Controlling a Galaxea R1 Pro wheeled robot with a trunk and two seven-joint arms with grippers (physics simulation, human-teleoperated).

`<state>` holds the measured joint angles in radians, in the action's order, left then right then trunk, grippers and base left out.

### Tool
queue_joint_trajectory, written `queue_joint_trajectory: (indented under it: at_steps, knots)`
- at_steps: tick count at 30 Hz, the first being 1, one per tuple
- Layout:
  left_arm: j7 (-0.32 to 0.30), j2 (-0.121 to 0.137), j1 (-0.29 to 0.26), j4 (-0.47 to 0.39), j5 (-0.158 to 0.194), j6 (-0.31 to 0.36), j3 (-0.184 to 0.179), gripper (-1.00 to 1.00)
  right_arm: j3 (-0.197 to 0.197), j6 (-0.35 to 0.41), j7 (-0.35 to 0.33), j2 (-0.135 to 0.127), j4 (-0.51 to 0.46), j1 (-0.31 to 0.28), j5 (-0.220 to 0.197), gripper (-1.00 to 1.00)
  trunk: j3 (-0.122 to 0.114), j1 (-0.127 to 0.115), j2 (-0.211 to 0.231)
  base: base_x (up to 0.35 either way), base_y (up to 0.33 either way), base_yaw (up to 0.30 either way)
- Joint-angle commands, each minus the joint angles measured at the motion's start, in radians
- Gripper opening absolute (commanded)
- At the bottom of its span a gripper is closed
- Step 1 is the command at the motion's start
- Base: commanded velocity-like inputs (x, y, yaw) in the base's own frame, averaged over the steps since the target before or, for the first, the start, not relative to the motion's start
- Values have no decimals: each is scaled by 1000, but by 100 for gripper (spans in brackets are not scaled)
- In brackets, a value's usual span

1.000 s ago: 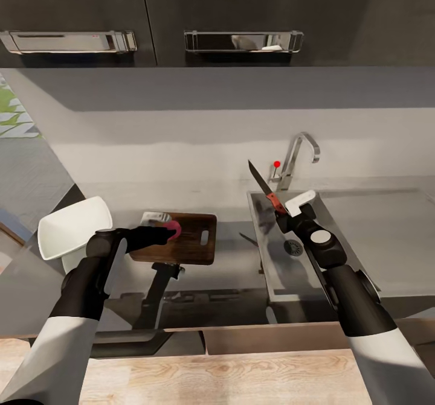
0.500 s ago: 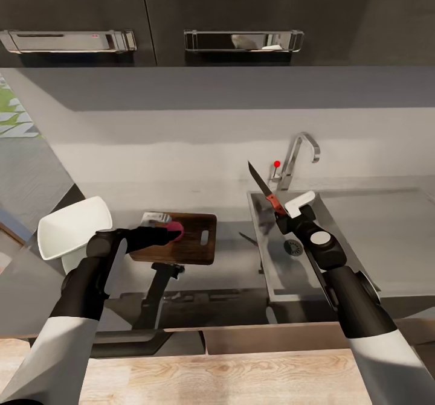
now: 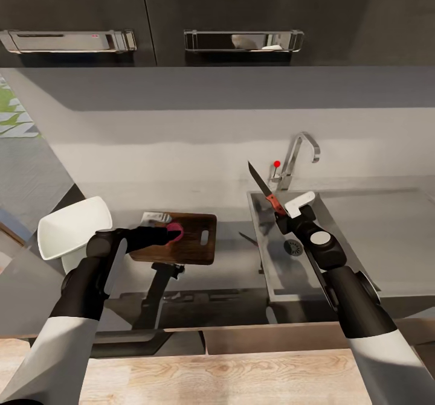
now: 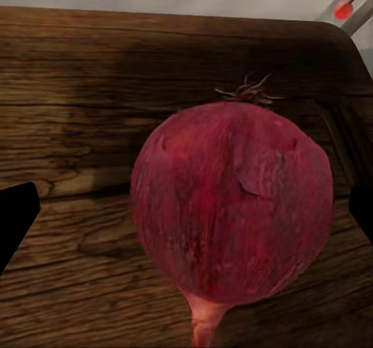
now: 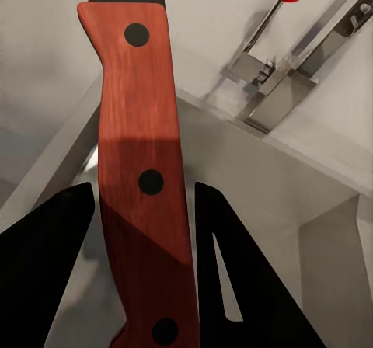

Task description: In the kitchen, take the Vidalia onion out of the sink, dice it on the chopping board with the paring knife, put the diced onion into the bowl on the countertop, then place both the paring knife and the chopping board into the sink.

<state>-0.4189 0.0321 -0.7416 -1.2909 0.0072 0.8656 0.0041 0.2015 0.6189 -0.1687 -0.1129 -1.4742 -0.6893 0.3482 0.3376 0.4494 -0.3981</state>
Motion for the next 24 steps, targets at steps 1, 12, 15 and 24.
queue_joint_trajectory:
  at_steps: [1, 12, 15, 24]
  knots:
    - [-3, 0, -1, -1, 0, 6, 0, 100, 1, 5, -9, -1, -2, -1, 9, -100, 2, 1, -2, 0, 0, 0]
    - [-3, 1, -1, -7, 0, 6, 1, 100, 1, 5, -9, -1, -2, -1, 9, -100, 2, 1, -2, 0, 0, 0]
    - [-3, 2, -1, -49, 0, 8, 2, 100, 1, 5, -9, -1, -2, 0, 9, -100, -2, 1, -2, 0, 0, 0]
    - [-2, 2, -1, -72, 0, 9, 3, 100, 1, 5, -9, -1, -2, 1, 9, -100, -16, 1, -2, 0, 0, 0]
